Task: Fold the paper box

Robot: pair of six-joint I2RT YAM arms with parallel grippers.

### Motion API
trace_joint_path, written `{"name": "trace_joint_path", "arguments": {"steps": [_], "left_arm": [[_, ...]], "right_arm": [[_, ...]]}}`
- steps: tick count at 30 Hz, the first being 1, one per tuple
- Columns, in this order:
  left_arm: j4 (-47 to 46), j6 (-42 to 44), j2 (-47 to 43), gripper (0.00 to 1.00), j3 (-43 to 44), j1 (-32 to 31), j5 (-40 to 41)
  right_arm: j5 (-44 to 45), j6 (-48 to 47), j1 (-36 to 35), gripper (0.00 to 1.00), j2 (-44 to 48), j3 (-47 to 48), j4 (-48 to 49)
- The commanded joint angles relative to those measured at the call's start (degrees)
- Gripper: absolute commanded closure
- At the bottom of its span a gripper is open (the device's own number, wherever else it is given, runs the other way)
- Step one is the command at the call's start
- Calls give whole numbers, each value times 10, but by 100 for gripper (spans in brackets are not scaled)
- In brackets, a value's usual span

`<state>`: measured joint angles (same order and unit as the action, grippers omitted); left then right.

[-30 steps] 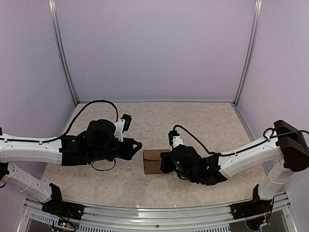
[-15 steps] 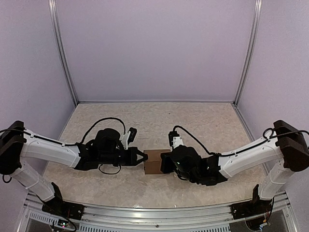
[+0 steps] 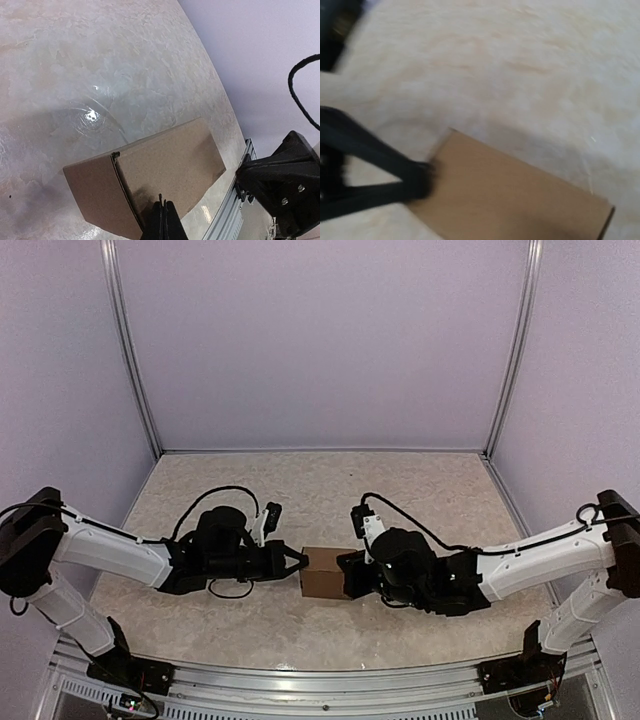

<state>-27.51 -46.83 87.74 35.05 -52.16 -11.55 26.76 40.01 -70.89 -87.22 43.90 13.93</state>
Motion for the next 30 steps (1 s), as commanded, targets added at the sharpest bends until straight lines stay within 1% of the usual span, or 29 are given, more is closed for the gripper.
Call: {"name": "trace_joint_path", "arguments": {"steps": [1,4,9,15,21,30], "left_arm": [[114,12,8,100,-14,3,24],[120,15,4,100,-10,3,27],[124,16,1,100,-8,2,27],[127,16,4,100,-3,2,25],[128,14,5,100,-1,2,26],[129,13,13,100,3,2,25]], "right_arm": [[-100,-67,34,100,80,-4,-19],[-149,-80,58,100,118,-11,-27],[-245,-60,107,100,144,-43,-11],[-325,-17,144,100,121,-91,61],[-358,9,159,100,90,-107,119],[-366,10,169,100,58,-98,132]]}}
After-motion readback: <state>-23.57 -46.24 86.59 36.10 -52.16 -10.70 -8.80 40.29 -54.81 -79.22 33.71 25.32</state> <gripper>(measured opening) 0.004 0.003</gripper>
